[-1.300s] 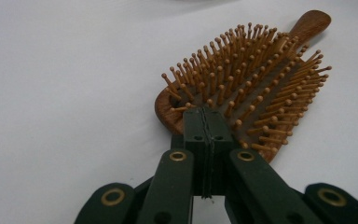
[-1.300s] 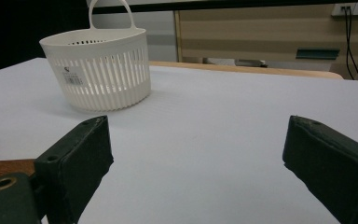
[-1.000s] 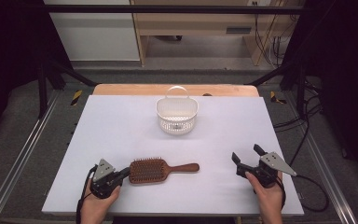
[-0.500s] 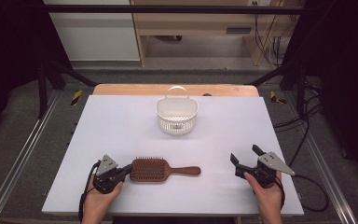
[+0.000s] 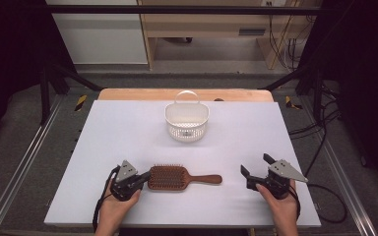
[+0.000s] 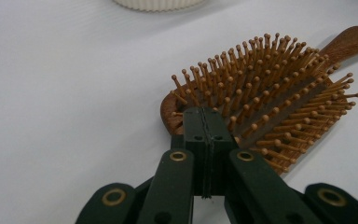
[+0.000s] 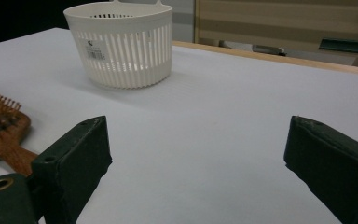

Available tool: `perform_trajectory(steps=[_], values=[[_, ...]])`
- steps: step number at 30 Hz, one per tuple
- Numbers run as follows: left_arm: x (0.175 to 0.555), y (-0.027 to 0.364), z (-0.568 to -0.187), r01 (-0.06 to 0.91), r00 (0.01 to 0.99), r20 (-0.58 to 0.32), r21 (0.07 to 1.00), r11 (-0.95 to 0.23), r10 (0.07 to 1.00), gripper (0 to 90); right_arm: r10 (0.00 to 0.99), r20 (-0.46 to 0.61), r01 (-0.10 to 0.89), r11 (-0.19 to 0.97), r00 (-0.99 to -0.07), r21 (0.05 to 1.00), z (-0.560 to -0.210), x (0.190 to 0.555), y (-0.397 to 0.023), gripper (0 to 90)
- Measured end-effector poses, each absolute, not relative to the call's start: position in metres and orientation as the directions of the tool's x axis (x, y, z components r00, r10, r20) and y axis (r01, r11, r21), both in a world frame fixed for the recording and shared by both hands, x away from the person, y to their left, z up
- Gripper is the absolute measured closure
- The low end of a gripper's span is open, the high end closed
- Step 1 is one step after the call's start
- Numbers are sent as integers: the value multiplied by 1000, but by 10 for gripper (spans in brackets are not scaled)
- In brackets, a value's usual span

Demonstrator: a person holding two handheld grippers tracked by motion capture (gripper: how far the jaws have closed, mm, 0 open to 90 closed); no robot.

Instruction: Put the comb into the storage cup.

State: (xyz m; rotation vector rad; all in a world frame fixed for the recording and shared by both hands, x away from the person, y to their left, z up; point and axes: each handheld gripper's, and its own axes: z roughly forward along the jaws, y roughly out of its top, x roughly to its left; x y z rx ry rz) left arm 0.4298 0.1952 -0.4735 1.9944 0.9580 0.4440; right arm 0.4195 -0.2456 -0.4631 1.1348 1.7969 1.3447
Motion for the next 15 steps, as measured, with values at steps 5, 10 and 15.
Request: perform_trajectory(steps=[5,10,15], values=[[441,176,-472,450,667,-33,814,-368,744,897,888,17,273,123,-459,954,-462,415,-244,71],[453,157,-470,448,689,-33,804,-391,724,897,868,31,296,135,-495,946,-465,410,-241,69],[463,142,-467,445,701,-23,795,-413,713,897,850,-13,289,193,-526,938,-467,399,-238,69]])
